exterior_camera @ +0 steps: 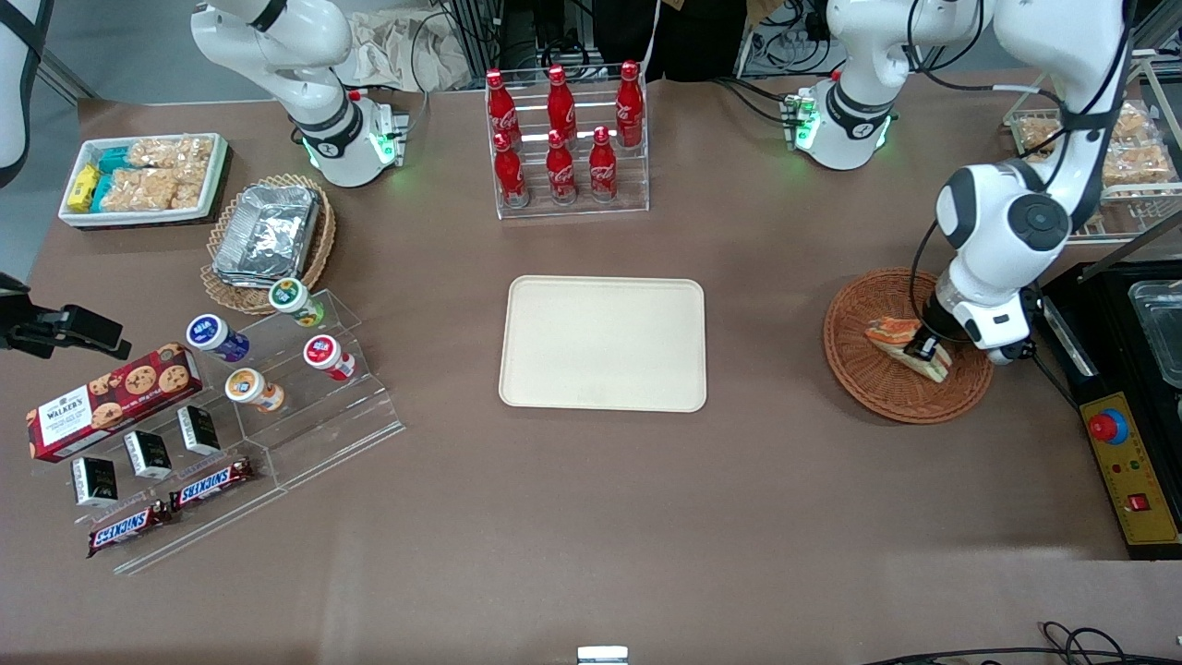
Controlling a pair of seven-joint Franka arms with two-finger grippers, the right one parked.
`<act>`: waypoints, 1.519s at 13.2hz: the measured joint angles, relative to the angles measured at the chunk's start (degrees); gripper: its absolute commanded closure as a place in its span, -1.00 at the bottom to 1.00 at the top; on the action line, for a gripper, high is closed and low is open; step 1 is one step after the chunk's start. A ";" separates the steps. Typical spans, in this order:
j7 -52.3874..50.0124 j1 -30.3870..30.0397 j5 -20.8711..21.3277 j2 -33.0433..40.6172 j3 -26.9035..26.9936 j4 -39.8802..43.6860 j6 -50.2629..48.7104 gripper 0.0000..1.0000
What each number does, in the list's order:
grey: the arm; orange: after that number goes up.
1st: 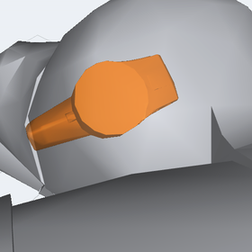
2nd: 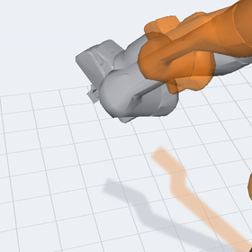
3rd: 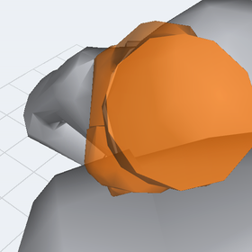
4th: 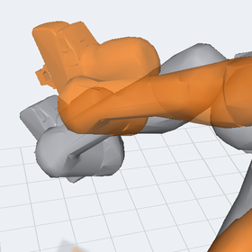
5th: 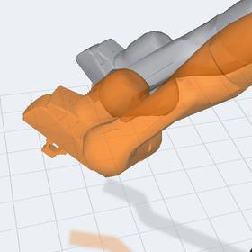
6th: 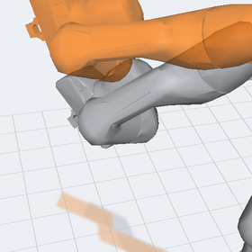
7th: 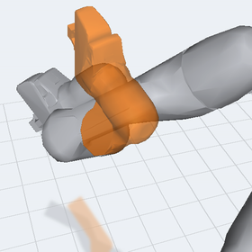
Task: Place sandwich from basket to tray
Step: 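Lift the sandwich out of the basket with the left gripper, then carry the sandwich over the cream tray and lower it onto it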
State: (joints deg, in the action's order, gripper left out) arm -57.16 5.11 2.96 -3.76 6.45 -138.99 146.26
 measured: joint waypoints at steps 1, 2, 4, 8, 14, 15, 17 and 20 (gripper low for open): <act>2.16 0.00 0.02 1.99 -0.04 2.48 -5.76 1.00; 4.00 0.00 0.04 3.88 -0.06 5.62 -11.98 1.00; 8.14 0.04 0.03 6.57 -0.38 15.53 -27.71 1.00; 17.33 0.56 -1.06 7.33 -3.81 36.52 -51.09 1.00; 28.61 0.98 -4.75 6.25 -19.06 44.18 -57.39 1.00; 28.81 1.04 -5.18 5.37 -21.68 44.17 -56.71 1.00; 28.70 1.12 -5.48 2.62 -26.14 43.81 -53.02 1.00; 24.09 1.70 -5.11 -2.95 -32.31 39.21 -40.44 1.00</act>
State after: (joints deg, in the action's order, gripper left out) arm -33.07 6.81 -2.15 -6.71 -25.86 -99.78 105.82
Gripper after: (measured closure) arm 0.802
